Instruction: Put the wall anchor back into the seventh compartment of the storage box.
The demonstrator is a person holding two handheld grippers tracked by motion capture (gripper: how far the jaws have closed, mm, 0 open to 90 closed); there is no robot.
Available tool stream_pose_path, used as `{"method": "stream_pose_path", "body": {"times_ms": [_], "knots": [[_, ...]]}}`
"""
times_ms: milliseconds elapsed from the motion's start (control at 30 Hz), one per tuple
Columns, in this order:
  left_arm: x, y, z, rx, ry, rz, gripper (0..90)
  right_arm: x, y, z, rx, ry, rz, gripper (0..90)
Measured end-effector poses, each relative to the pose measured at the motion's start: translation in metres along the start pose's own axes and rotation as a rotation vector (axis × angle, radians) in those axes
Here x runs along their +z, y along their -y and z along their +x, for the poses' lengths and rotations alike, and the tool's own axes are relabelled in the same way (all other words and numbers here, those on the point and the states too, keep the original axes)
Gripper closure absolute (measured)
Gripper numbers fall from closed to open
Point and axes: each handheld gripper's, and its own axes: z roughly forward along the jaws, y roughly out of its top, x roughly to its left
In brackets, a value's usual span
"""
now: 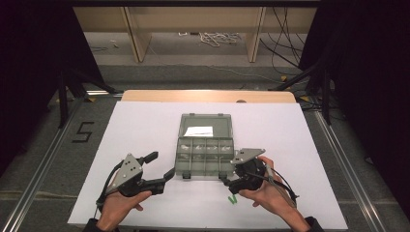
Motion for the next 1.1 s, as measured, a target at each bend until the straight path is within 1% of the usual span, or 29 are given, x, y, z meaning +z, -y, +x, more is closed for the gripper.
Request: {"method": "stream_pose_path", "body": {"times_ms": [33, 67, 200, 233, 300, 333, 367, 400, 433, 467, 500, 533, 567, 600, 633, 667, 700, 733, 767, 800, 867, 900, 933, 967, 1000, 1033, 1067, 1100], "knots": [[0.000, 0.000, 0.000, 0.006, 0.004, -0.005, 21.4, 0.001, 0.003, 0.000, 0.002, 0.014, -0.016, 28.9], [0.000, 0.000, 0.000, 0.007, 0.001, -0.001, 21.4, -0.001, 0.005, 0.000, 0.004, -0.001, 0.004, 29.0], [0.000, 0.000, 0.000, 0.006, 0.001, 0.000, 21.4, -0.002, 0.012, 0.001, 0.026, 0.014, 0.004, 29.6], [0.000, 0.000, 0.000, 0.004, 0.001, 0.000, 21.4, -0.002, 0.013, 0.000, 0.016, 0.013, 0.002, 29.8], [0.001, 0.000, 0.000, -0.010, 0.004, -0.009, 21.4, -0.004, 0.015, 0.001, 0.019, 0.006, 0.030, 30.1], [0.001, 0.000, 0.000, -0.014, 0.002, -0.010, 21.4, -0.003, 0.016, 0.001, 0.018, 0.018, 0.013, 30.2], [0.000, 0.000, 0.000, 0.002, 0.000, -0.004, 21.3, -0.003, 0.017, 0.001, 0.017, 0.017, 0.005, 30.3], [0.000, -0.001, 0.001, 0.008, 0.000, -0.002, 21.3, -0.004, 0.017, 0.002, 0.031, 0.002, 0.027, 30.5], [0.000, -0.001, 0.000, 0.008, 0.000, -0.003, 21.3, -0.004, 0.018, 0.002, 0.014, 0.007, 0.025, 30.9], [0.000, -0.001, 0.000, 0.008, 0.000, -0.003, 21.3, -0.002, 0.019, 0.003, 0.017, 0.017, 0.016, 31.2], [0.000, -0.001, 0.000, 0.006, 0.001, -0.003, 21.3, -0.003, 0.019, 0.003, 0.015, 0.007, 0.033, 31.3], [0.001, 0.000, 0.000, 0.007, 0.003, -0.005, 21.3, -0.003, 0.020, 0.003, 0.016, 0.005, 0.037, 31.3], [0.000, -0.001, 0.000, 0.007, 0.001, -0.001, 21.3, -0.001, 0.021, 0.003, 0.018, 0.016, 0.027, 31.4], [0.000, -0.001, 0.000, 0.008, 0.002, -0.002, 21.3, -0.002, 0.022, 0.003, 0.016, 0.004, 0.048, 31.9], [0.000, -0.001, 0.000, 0.008, 0.002, -0.002, 21.3, 0.000, 0.023, 0.003, 0.021, 0.009, 0.045, 32.2], [0.001, -0.001, 0.000, 0.008, 0.007, -0.008, 21.3, -0.001, 0.024, 0.003, 0.023, 0.003, 0.060, 32.2], [0.000, -0.001, 0.000, 0.008, 0.002, -0.002, 21.3, 0.001, 0.025, 0.002, 0.019, 0.008, 0.055, 32.3], [0.001, -0.001, 0.000, 0.008, 0.006, -0.007, 21.3, 0.002, 0.025, 0.002, 0.015, 0.001, 0.068, 32.5], [0.000, -0.001, 0.000, 0.008, 0.004, -0.002, 21.3, 0.003, 0.026, 0.002, 0.009, 0.015, 0.060, 32.9], [0.001, -0.001, 0.000, 0.003, 0.007, -0.007, 21.3, 0.003, 0.026, 0.003, 0.016, -0.001, 0.078, 33.4], [0.002, 0.000, -0.001, -0.001, 0.011, -0.011, 21.3, 0.005, 0.028, 0.003, 0.009, -0.004, 0.083, 34.1], [0.002, -0.001, -0.001, -0.001, 0.009, -0.012, 21.2, 0.005, 0.028, 0.004, 0.019, -0.013, 0.105, 34.7], [0.002, -0.001, -0.001, 0.010, 0.011, -0.011, 21.2, 0.007, 0.029, 0.005, 0.018, 0.003, 0.096, 35.1], [0.002, -0.001, -0.001, 0.010, 0.011, -0.011, 21.3, 0.007, 0.029, 0.004, 0.012, -0.009, 0.116, 35.7], [0.001, -0.001, -0.001, 0.009, 0.008, -0.009, 21.3, 0.009, 0.030, 0.004, 0.009, -0.007, 0.110, 36.4], [0.001, -0.001, -0.001, 0.008, 0.005, -0.004, 21.3, 0.008, 0.031, 0.005, 0.028, -0.027, 0.142, 37.1], [0.001, -0.001, -0.001, 0.009, 0.005, -0.004, 21.3, 0.011, 0.032, 0.005, 0.011, -0.018, 0.143, 38.0], [0.001, -0.001, -0.001, 0.009, 0.005, -0.004, 21.2, 0.013, 0.033, 0.005, 0.015, -0.017, 0.145, 38.5]]}}
